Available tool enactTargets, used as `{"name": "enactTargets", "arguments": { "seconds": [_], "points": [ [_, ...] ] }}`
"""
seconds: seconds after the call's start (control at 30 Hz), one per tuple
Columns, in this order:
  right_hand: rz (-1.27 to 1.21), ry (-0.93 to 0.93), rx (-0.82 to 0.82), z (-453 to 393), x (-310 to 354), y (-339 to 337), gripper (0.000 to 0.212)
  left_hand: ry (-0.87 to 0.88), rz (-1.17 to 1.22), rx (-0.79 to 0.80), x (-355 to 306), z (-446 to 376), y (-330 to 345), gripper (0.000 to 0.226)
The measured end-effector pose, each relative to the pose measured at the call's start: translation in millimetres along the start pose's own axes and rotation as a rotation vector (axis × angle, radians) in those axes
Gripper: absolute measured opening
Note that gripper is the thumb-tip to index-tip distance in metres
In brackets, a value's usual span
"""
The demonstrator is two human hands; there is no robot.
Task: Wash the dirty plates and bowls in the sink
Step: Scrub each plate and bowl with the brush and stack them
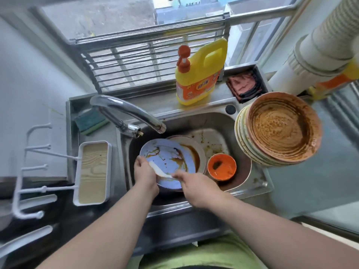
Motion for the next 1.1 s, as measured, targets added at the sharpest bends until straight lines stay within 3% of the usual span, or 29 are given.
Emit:
{"name": "enactTargets", "arguments": {
  "seconds": [0.1,0.27,0.47,0.57,0.63,0.7,0.8,0.87,1.0,1.1],
  "points": [
    [0.075,0.065,-0.074,-30.2,6.4,-7.8,0.049,0.028,-0.024,0.013,14.5,12.8,11.3,0.043],
    [0.217,0.271,-0.073,-12.3,-55.5,-26.0,0.048,0.132,-0.029,-0.001,-3.0,11.2,4.6,0.038],
    [0.096,0.098,-0.054,37.3,-19.7,21.5,0.037,0.108,-0.010,-0.079,-21.4,3.2,-12.9,0.044],
    [0.165,0.224,-0.075,19.3,-49.3,-3.7,0.052,0.116,-0.033,-0.033,-18.2,9.0,-10.8,0.043],
    [0.154,0.255,-0.118,3.6,-57.6,-26.1,0.049,0.085,-0.041,0.023,-9.6,18.3,-4.0,0.041],
    [0.111,0.202,-0.161,-7.6,-29.3,-30.1,0.043,0.042,-0.039,0.058,2.1,21.5,3.3,0.038],
    [0.048,0.051,-0.077,-2.2,28.8,10.3,0.050,0.033,0.002,0.048,2.3,15.4,4.6,0.037],
    [0.069,0.001,-0.071,13.6,31.8,22.5,0.048,0.001,0.055,0.040,-1.9,5.2,-1.8,0.042],
    [0.195,0.151,-0.088,13.9,-28.7,-20.6,0.066,-0.014,0.011,0.052,-4.6,3.1,-11.1,0.038],
    [0.212,0.217,-0.167,-9.0,-36.9,-47.7,0.053,0.003,-0.035,0.099,-1.8,17.6,-0.3,0.037]
  ]
}}
Point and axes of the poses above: each hand's wrist, its own z-axis away from the middle knuckle, its own y-axis out of the palm, x = y × z, the point moved 7 cm from there along -z, towards the middle knuckle, and after that the axes turned 11 degrees about -y, right-handed, at the moved point
